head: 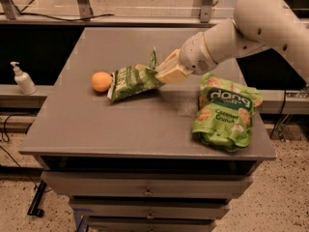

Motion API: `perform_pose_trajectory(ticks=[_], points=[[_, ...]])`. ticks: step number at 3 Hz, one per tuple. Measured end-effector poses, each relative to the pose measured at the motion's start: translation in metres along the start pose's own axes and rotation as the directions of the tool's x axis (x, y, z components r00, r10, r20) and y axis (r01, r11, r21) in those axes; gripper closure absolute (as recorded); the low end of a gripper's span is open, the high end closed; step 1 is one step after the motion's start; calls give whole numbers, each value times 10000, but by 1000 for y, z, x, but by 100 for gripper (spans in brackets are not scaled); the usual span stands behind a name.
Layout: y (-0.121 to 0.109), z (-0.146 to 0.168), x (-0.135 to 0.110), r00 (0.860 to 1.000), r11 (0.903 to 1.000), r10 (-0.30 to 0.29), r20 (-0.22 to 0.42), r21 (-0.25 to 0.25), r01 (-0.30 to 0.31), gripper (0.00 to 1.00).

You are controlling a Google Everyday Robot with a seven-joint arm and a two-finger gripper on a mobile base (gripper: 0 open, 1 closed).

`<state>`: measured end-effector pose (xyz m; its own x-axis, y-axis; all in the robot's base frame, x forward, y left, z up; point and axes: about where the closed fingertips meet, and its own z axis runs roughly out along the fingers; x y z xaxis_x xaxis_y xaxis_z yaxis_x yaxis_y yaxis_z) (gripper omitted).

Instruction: Move green jalapeno chip bag near orange

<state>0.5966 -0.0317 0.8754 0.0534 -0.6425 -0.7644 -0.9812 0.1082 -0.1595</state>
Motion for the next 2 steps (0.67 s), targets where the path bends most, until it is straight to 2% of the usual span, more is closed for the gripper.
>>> perform_pose_trajectory(ticks=[1,2], points=[[-1,7,-7,9997,9995,-221,73,-207,223,82],[-1,11,-8,9996,9994,-279,31,-226,280,58]])
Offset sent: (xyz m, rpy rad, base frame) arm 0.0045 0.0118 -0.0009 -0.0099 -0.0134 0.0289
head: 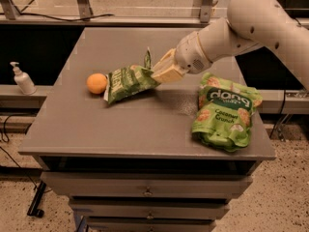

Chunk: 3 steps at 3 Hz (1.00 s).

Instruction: Move green jalapeno chip bag near orange

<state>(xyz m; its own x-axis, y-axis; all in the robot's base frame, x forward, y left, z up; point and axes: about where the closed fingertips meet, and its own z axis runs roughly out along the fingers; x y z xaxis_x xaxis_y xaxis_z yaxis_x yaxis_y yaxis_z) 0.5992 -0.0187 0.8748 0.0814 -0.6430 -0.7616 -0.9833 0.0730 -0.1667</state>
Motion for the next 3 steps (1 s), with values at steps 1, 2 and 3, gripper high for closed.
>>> perform_pose_trajectory(ticks=[1,2,3], points=[[-1,3,0,10000,10000,-63,-65,-16,63,35],[-3,4,1,9998,9999,-110,-158,-2,110,12],[-5,5,2,9996,9999,-132,-239,11,132,0]])
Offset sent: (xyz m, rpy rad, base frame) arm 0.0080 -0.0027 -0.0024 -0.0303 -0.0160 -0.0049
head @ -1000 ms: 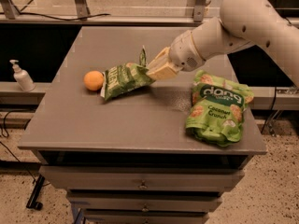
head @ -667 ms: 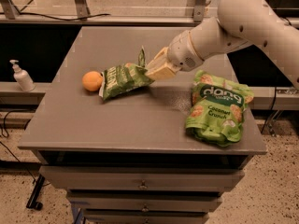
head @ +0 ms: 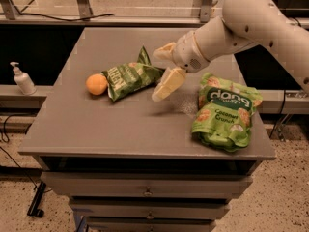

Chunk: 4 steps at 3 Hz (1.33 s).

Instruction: Move green jalapeno chip bag near orange

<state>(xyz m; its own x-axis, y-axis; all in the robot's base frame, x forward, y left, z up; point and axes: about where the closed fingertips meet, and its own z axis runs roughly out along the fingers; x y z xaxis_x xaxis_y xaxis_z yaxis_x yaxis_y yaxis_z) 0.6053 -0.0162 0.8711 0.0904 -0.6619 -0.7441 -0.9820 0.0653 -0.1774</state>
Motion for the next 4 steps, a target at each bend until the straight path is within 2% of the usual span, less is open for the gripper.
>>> perform_pose_trajectory(ticks=[1,2,3,4], points=[[-10,-8,4,9998,9996,62,-181,259,-57,0],[-31,-27,10,9988,9964,111,-482,841,-70,0],[-66,-76,23,9962,9677,605,-622,2482,-433,0],[-99,-128,24,9923,8866,1221,-196,4516,-1001,0]])
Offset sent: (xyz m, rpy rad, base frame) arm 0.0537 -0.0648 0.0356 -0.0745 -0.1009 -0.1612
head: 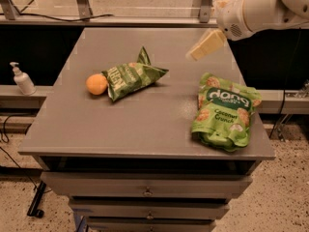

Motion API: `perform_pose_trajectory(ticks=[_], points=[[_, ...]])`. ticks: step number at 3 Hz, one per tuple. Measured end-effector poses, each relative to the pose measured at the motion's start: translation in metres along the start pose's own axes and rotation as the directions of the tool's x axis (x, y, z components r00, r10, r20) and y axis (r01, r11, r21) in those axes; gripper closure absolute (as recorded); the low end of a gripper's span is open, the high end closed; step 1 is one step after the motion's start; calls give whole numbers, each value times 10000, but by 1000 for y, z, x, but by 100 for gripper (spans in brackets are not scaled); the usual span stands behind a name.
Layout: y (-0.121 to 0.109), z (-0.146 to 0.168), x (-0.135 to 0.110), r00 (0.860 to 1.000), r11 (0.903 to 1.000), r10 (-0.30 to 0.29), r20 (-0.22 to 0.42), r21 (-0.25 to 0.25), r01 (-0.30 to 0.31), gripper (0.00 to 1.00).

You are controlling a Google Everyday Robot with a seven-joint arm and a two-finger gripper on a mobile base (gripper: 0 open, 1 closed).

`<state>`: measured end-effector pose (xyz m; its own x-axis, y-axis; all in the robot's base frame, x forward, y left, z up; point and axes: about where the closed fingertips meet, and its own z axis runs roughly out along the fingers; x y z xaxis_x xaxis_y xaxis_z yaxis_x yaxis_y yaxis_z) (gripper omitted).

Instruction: Move green jalapeno chip bag near orange

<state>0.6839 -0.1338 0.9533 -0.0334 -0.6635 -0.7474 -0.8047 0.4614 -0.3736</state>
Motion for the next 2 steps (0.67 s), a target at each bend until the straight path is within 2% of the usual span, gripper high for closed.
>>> perform_pose_trajectory(ticks=[1,2], points=[[-39,-33,-26,9958,9800,508,755,1886,-643,0],[-52,-34,-34,9934,9698,467,1051,2335,-703,0]])
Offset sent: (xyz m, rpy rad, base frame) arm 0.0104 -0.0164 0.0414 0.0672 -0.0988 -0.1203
